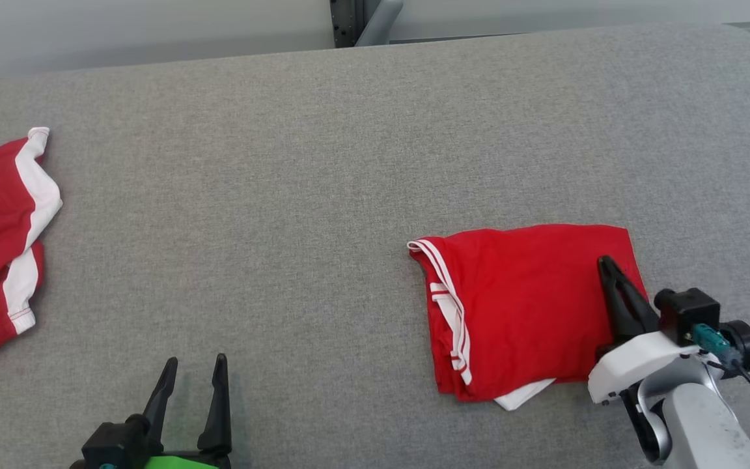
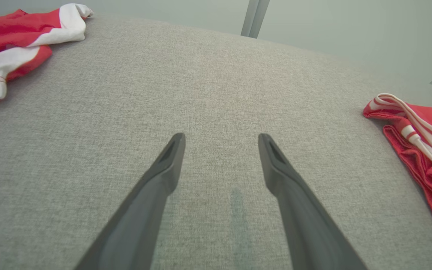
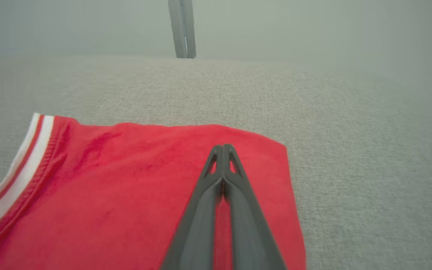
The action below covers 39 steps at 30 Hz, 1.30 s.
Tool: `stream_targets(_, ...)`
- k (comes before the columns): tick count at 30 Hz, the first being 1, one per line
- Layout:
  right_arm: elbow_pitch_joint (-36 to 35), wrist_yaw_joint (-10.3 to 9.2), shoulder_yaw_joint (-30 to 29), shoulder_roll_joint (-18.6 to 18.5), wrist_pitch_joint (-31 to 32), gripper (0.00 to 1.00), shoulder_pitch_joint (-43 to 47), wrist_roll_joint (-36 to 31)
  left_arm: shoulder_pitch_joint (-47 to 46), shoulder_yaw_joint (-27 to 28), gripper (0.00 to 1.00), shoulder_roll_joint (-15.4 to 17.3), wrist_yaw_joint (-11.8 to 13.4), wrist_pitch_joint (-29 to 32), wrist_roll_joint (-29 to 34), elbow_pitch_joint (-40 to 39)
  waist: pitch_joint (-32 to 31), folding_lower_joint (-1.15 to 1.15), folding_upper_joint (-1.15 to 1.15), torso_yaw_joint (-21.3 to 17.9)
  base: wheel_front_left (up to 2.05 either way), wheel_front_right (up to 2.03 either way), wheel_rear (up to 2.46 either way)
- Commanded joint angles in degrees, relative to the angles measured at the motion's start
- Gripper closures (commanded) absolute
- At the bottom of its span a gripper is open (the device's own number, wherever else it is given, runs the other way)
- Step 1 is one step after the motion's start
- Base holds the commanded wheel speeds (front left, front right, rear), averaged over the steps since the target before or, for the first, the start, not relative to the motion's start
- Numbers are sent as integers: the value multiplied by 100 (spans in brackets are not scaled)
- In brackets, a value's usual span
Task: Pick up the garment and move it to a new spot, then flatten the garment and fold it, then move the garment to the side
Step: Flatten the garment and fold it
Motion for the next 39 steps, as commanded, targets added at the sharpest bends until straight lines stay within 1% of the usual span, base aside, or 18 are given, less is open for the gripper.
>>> stream_targets(1,437,0,30,62,-171,100,-216,-312,-116,-9,0,5,-17,0,-5,33,-7,0,25,36,0,0,0)
stream_targets(4,948,-1,64,183,-258,100,-459,-684,-121,-13,0,3,-17,0,-14,69,-8,0,25,76,0,0,0)
stream_targets(8,1015,-1,213,358,-256,100,-510,-919,-141,-22,0,-1,-17,0,-13,121,-2,0,25,142,0,0,0)
stream_targets(10,1031,-1,269,380,-257,100,-488,-967,-149,-24,0,-1,-17,0,-17,131,-3,0,25,161,0,0,0)
stream_targets(14,1132,-1,638,469,-258,100,-348,-1003,-154,-12,0,-10,-17,0,-23,180,-11,0,25,236,0,0,0)
stream_targets(19,1280,-1,1104,492,-258,100,-363,-844,-126,-2,0,-18,-17,0,-45,259,19,0,25,314,0,0,0)
stream_targets(24,1458,-1,1812,500,-256,100,-490,-543,-147,28,0,-18,-17,0,-61,341,51,0,25,378,0,0,0)
stream_targets(25,1550,1,2126,506,-254,100,-511,-452,-171,55,0,-19,-17,0,-72,371,51,0,25,402,0,0,0)
stream_targets(29,1615,1,2602,500,-247,100,-543,-293,-189,98,0,-26,-17,0,-82,402,33,0,25,429,0,0,0)
stream_targets(34,1480,-1,2807,501,-248,100,-536,-217,-130,153,0,-35,-17,0,-83,369,-14,0,25,371,0,0,0)
stream_targets(37,1109,-1,2631,497,-250,100,-424,-275,-99,164,0,-39,-17,0,-56,291,-62,0,25,319,0,0,0)
stream_targets(38,865,-1,2475,498,-250,85,-341,-286,-81,187,0,-38,-17,0,-40,232,-97,0,25,305,0,0,0)
stream_targets(39,590,-1,2270,496,-250,55,-222,-307,-48,223,0,-38,-17,0,-35,178,-128,0,25,290,0,0,0)
